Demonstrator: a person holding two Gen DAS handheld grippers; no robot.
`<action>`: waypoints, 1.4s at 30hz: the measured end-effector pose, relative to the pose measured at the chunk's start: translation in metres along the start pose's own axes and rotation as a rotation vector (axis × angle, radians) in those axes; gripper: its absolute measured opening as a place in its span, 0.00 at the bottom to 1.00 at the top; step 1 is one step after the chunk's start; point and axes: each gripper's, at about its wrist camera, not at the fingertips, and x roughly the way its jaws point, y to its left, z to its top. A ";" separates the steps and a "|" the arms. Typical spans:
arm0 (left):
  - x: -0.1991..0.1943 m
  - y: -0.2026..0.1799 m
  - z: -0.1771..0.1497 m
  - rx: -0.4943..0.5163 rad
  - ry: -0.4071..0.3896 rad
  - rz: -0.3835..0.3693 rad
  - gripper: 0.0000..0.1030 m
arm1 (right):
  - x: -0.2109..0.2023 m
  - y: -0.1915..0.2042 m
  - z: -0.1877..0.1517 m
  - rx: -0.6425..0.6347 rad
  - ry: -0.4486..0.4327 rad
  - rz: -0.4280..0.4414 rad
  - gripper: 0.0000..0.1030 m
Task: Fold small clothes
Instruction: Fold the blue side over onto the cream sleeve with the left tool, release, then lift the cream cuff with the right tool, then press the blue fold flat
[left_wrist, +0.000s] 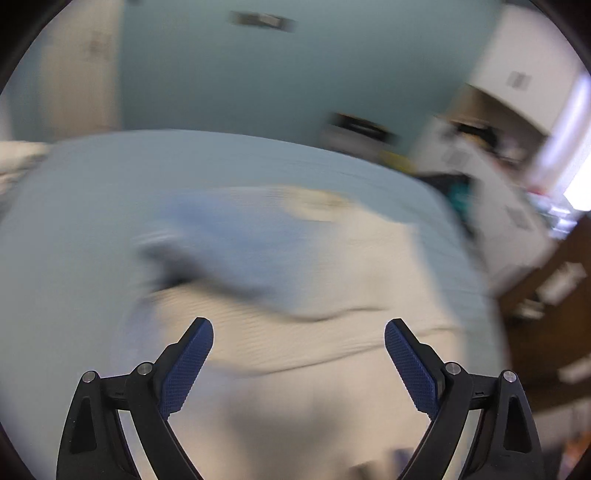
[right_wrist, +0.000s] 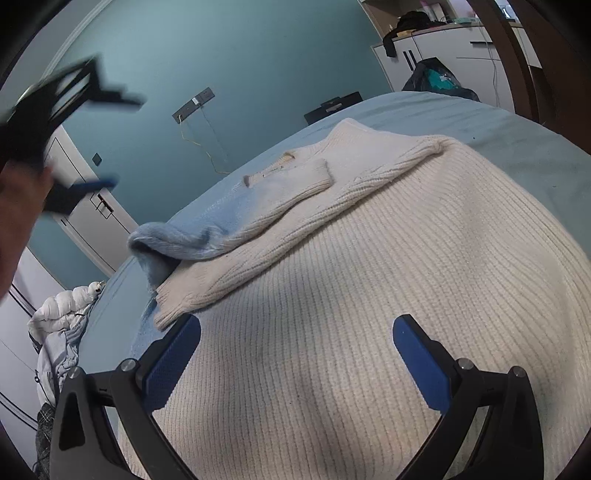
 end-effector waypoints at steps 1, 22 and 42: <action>-0.012 0.017 -0.017 -0.004 -0.018 0.091 0.95 | 0.001 0.001 0.000 -0.004 0.009 -0.005 0.99; 0.021 0.123 -0.078 -0.005 0.068 0.228 0.97 | 0.185 -0.007 0.165 0.460 0.555 0.199 0.67; 0.025 0.151 -0.080 -0.140 0.082 0.218 0.97 | 0.119 0.121 0.282 -0.074 0.154 -0.074 0.04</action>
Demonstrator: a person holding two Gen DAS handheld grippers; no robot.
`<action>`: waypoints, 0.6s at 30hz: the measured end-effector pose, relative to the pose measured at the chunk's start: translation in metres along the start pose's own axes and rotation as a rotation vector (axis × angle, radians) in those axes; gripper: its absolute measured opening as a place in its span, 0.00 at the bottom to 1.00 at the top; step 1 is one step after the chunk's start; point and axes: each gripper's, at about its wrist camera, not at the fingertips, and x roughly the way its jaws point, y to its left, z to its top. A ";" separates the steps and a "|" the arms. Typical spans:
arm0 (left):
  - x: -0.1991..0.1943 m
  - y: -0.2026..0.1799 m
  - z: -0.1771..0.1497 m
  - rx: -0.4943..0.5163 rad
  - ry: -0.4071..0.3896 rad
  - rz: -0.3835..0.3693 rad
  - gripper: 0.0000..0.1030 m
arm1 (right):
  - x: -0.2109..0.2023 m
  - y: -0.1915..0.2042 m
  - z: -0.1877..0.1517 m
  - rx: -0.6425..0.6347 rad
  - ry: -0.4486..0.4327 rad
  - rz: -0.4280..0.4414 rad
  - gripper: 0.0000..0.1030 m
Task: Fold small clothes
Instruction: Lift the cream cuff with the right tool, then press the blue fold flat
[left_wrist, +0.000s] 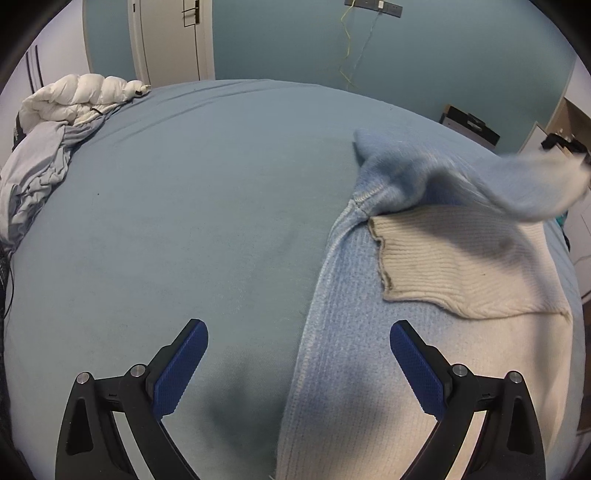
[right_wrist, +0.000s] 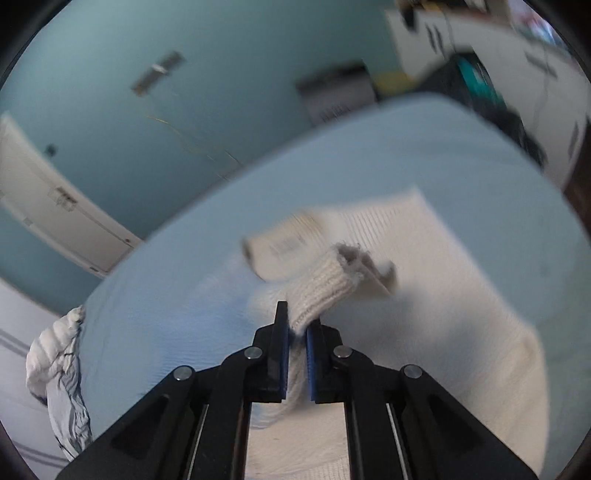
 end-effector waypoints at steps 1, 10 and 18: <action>-0.002 0.000 0.000 0.001 -0.004 -0.005 0.97 | -0.021 0.008 0.005 -0.035 -0.048 0.009 0.04; -0.006 -0.005 0.001 0.032 -0.012 0.004 0.97 | -0.034 -0.042 0.010 -0.084 -0.178 -0.182 0.07; 0.000 -0.011 0.001 0.076 -0.015 0.057 0.97 | 0.046 -0.180 -0.065 0.157 0.084 -0.396 0.80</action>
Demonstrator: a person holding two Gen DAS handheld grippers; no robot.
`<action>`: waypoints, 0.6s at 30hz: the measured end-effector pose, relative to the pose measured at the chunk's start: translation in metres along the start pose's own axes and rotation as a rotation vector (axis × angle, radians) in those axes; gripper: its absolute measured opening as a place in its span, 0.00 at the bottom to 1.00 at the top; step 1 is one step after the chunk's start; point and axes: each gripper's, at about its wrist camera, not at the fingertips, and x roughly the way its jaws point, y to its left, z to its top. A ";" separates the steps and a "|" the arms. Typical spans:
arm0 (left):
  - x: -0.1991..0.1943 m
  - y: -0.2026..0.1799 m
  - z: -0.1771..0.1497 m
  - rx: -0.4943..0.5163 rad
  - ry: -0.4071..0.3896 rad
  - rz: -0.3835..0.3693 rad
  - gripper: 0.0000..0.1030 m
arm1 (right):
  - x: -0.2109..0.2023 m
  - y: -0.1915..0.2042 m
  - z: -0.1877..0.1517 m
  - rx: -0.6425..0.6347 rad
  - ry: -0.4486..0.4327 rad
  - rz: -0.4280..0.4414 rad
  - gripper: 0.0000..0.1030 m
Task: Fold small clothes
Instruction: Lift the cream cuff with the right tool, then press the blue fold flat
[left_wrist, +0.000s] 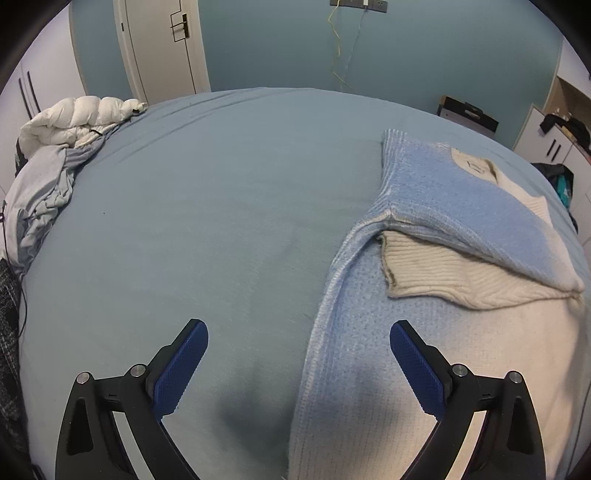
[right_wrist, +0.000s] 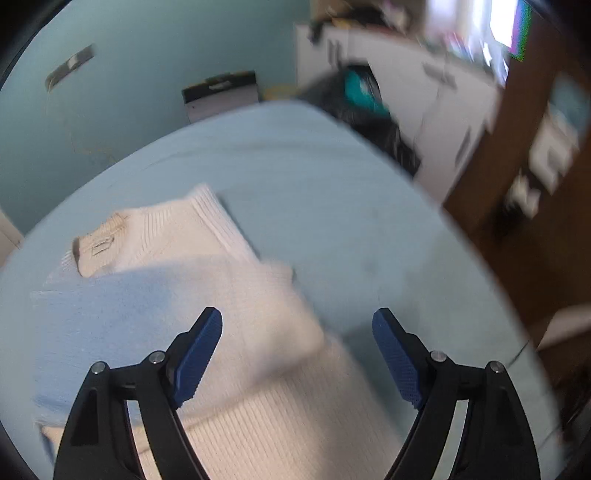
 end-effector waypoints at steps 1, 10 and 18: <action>0.002 -0.001 0.000 0.003 0.005 0.003 0.97 | 0.000 -0.001 -0.004 0.042 0.025 0.055 0.80; -0.003 -0.004 0.000 -0.005 -0.001 -0.019 0.97 | 0.018 0.129 -0.073 -0.027 0.371 0.432 0.77; 0.002 0.001 0.000 -0.014 0.008 -0.022 0.97 | 0.065 0.268 -0.143 0.069 0.647 0.642 0.75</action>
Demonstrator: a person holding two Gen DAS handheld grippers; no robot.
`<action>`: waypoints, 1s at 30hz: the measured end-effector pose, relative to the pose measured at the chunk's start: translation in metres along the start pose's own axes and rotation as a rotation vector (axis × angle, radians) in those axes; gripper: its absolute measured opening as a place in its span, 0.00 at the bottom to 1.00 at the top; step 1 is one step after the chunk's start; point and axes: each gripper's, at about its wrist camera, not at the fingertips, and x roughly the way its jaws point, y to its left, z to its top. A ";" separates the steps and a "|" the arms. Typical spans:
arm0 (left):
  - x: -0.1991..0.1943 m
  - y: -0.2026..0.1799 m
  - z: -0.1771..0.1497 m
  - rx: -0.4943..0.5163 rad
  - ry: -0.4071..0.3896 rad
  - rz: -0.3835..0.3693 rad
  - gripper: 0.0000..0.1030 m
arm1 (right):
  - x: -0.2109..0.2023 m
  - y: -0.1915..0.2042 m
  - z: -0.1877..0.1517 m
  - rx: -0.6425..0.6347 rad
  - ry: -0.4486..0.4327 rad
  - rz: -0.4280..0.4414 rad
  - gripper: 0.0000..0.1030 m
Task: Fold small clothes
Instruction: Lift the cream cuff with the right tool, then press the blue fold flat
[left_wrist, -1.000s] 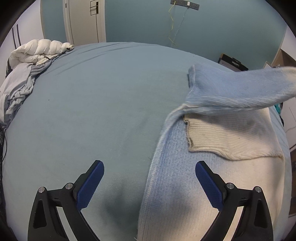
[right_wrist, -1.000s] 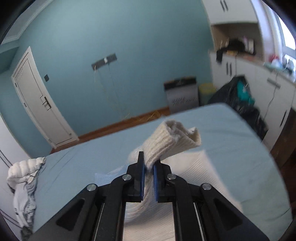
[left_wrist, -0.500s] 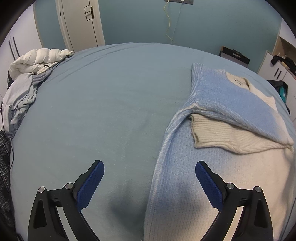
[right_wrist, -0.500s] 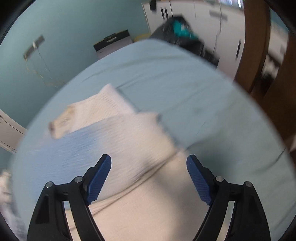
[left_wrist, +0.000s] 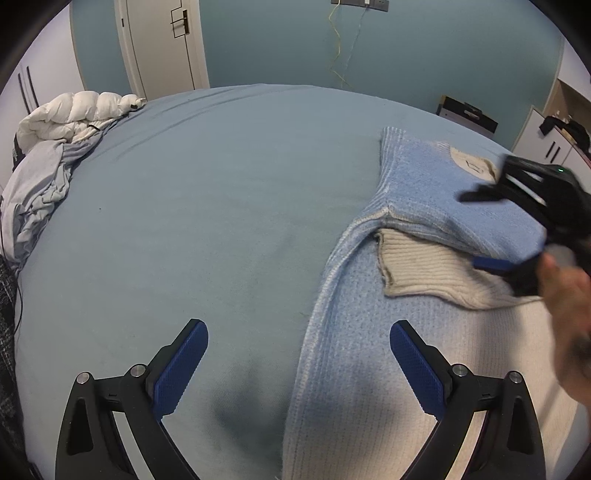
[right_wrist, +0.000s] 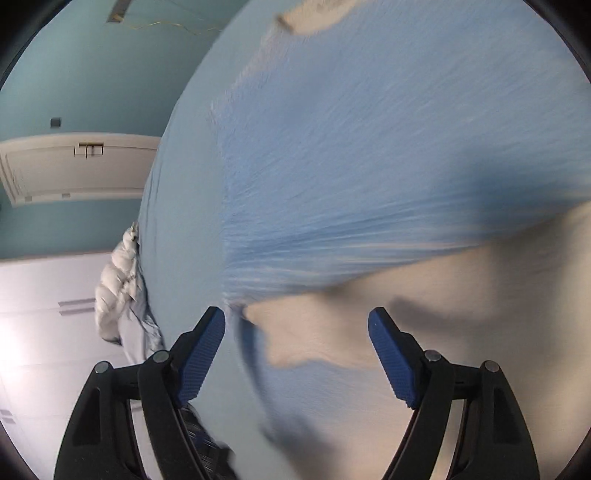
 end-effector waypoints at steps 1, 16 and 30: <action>0.000 0.001 0.000 -0.001 0.001 -0.002 0.97 | 0.010 0.001 0.002 0.040 0.000 0.021 0.75; -0.006 -0.002 0.002 -0.007 -0.027 0.000 0.97 | 0.023 0.053 -0.041 -0.261 -0.066 -0.304 0.21; -0.003 -0.006 0.001 -0.003 -0.012 -0.021 0.97 | -0.152 -0.040 0.014 -0.068 -0.393 -0.289 0.74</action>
